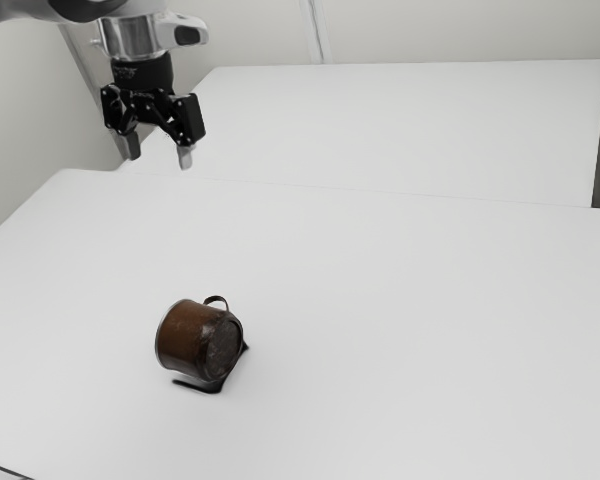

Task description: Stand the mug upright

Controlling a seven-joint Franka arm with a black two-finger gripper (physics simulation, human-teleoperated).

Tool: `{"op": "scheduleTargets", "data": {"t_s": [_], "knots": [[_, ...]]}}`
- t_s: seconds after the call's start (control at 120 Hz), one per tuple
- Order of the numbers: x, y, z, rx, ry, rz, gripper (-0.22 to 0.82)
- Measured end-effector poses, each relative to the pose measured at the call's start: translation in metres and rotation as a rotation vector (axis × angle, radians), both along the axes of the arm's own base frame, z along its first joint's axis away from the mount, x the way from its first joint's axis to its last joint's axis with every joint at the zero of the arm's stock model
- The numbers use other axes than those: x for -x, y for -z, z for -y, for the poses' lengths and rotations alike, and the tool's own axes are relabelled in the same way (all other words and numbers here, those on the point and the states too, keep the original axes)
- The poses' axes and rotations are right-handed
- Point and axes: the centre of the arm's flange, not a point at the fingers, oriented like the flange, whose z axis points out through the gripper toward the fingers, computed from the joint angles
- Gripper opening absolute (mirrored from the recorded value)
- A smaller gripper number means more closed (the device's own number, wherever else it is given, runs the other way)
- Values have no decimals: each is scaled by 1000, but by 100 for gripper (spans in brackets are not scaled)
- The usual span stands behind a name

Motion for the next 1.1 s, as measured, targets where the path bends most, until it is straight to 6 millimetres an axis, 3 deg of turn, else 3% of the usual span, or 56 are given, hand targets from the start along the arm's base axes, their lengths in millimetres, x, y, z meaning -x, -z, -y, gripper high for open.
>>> {"op": "scheduleTargets", "data": {"t_s": [0.167, 0.25, 0.342, 0.433, 0.508, 0.592, 0.667, 0.767, 0.825, 0.967, 1.1], "knots": [[-25, 19, -12, 39, -32, 66, 60], [-30, 57, -21, 84, -58, 22, 60], [-33, 100, -44, 159, -103, -11, 60], [-40, 147, -79, 246, -169, -35, 60], [-44, 172, -125, 312, -247, -23, 60], [-31, 208, -176, 395, -342, -17, 60], [-19, 239, -204, 479, -401, -4, 60], [-12, 272, -212, 591, -426, 27, 60], [-10, 281, -204, 647, -413, 51, 60], [17, 322, -183, 802, -405, 74, 60], [29, 332, -209, 863, -399, 160, 60]]}}
